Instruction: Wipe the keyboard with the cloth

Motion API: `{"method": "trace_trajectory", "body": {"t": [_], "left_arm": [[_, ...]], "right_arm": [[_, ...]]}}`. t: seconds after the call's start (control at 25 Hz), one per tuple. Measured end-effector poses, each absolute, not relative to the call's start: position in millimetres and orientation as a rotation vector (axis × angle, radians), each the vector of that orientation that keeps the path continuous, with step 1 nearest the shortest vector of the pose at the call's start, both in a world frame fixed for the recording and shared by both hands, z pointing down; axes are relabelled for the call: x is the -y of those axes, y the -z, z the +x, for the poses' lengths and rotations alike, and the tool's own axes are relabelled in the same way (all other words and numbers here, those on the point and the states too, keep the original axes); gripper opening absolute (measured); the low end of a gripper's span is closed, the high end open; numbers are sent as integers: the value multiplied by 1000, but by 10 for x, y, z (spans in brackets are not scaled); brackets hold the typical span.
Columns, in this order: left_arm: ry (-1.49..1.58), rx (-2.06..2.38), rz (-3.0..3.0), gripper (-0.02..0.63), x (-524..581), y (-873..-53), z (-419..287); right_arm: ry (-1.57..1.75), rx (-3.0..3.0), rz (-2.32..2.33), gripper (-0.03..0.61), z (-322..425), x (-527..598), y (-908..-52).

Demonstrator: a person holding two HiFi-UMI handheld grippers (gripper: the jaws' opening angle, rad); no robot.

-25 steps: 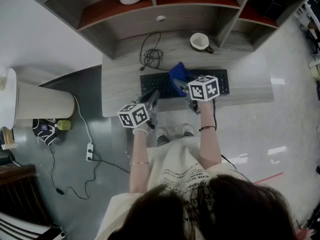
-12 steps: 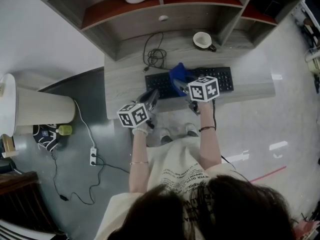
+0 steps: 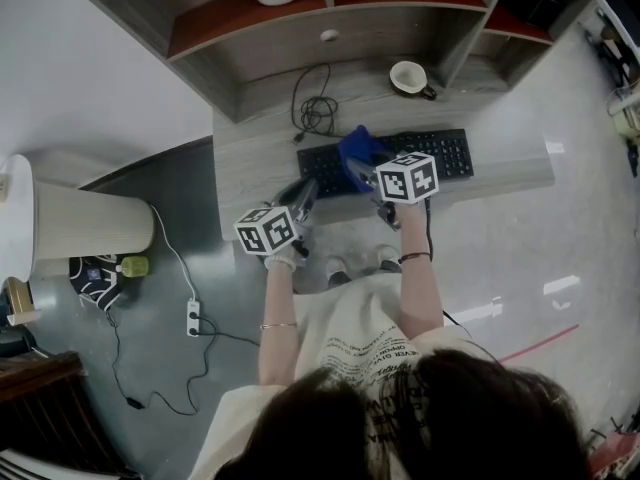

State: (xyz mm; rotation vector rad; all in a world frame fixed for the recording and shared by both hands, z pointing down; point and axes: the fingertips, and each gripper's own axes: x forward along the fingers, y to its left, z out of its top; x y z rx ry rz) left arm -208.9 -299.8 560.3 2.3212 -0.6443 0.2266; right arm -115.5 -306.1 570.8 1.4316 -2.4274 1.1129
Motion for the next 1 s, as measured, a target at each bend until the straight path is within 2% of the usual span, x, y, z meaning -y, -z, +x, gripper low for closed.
{"method": "trace_trajectory", "body": {"t": [1.0], "left_arm": [[-227,669,2322,-3,3070,-5613,-2756]], "right_arm": [[-1087,2449,1415,52,-1814,3196,-5701]]}}
